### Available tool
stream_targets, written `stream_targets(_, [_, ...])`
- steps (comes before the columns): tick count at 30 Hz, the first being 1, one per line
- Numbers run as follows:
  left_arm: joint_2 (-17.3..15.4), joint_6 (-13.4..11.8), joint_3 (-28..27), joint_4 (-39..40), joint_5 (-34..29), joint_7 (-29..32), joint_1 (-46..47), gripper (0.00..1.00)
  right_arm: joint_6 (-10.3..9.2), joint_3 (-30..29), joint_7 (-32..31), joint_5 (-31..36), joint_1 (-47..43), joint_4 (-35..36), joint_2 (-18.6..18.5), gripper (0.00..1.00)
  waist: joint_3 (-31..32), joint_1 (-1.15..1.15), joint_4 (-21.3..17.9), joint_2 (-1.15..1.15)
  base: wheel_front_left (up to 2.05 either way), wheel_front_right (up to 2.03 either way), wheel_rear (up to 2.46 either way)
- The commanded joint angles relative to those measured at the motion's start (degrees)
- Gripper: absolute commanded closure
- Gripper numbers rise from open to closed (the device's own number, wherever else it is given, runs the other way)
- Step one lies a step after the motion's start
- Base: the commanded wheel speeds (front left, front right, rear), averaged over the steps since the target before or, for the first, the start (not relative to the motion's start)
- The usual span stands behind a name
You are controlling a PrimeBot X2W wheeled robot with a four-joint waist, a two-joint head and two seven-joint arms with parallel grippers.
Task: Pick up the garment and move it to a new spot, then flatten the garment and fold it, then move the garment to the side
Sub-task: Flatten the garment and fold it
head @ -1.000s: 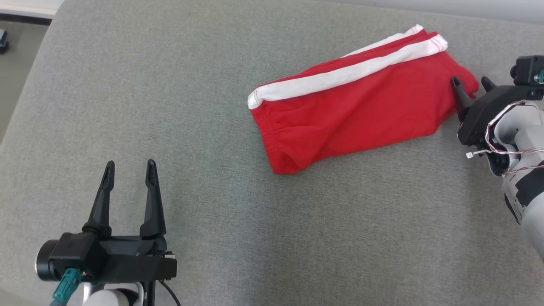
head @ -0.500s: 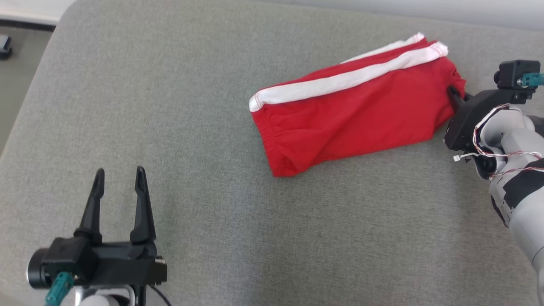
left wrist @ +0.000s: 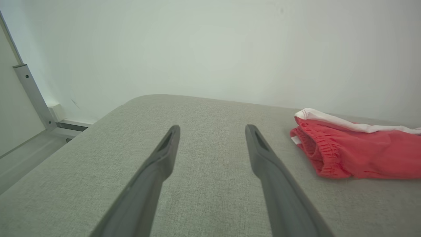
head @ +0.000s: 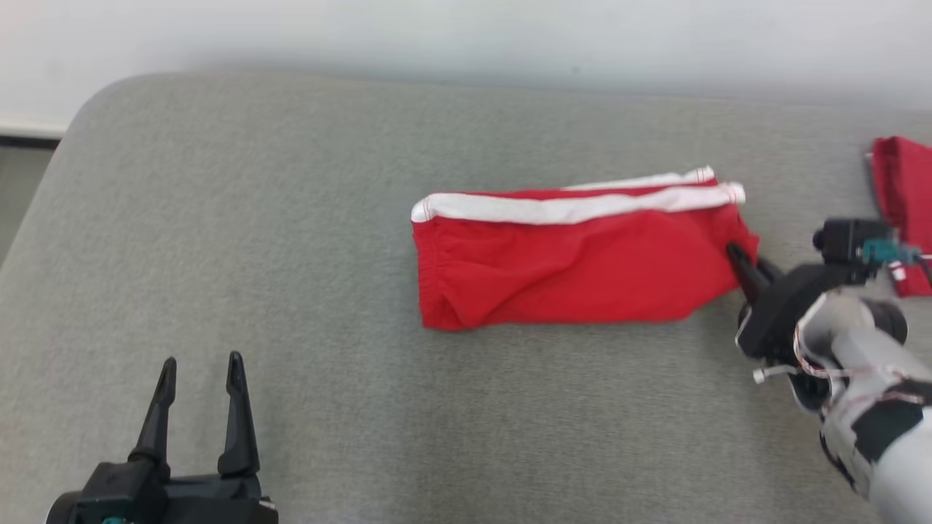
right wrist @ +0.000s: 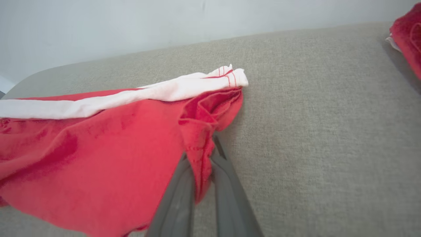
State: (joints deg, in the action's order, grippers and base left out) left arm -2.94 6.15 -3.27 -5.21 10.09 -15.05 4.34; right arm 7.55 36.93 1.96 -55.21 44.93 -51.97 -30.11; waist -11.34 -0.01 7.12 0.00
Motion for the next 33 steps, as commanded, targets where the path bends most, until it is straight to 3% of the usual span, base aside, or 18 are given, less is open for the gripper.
stream_targets(1, [0.1,0.2,-0.4,0.0,-0.5,-0.2,-1.2,0.0,-0.16,0.1,0.7,-1.5,-3.0,1.8,-0.7,1.0,2.5,0.01,-2.8,0.0,0.0,0.0,0.0])
stream_targets(9, [0.1,0.3,-1.9,0.4,-1.2,-0.2,-2.9,0.0,-0.16,-1.1,2.0,-4.2,-13.7,9.1,-3.1,1.0,3.7,0.01,-5.4,0.0,0.0,0.0,0.0])
stream_targets(10, [0.1,0.3,-2.1,0.5,-1.2,-0.2,-3.0,0.0,-0.16,-1.2,1.9,-4.1,-14.3,9.5,-3.1,0.9,3.6,0.01,-5.7,0.0,0.0,0.0,0.0])
stream_targets(11, [0.1,0.4,-2.1,0.5,-1.4,-0.2,-3.0,0.0,-0.16,-1.5,2.0,-3.7,-14.8,9.8,-3.1,0.14,3.6,0.01,-5.9,0.0,0.0,0.0,0.0])
stream_targets(12, [0.1,0.5,-2.2,0.5,-1.4,-0.2,-2.9,0.0,-0.16,-1.8,1.8,-3.5,-15.1,9.7,-3.1,0.0,3.6,0.01,-6.1,0.0,0.0,0.0,0.0])
stream_targets(22, [0.1,0.9,-1.5,0.5,-2.0,-0.2,-2.0,0.0,-0.16,-4.7,-0.1,1.9,-10.5,7.7,-3.0,0.0,3.2,0.01,-5.7,0.0,0.0,0.0,0.0])
stream_targets(33, [0.1,0.8,-0.5,0.2,-2.0,-0.2,-0.3,0.0,-0.16,-6.5,-3.4,6.8,-5.5,-2.9,-0.1,0.0,0.9,0.01,-2.9,0.0,0.0,0.0,0.0])
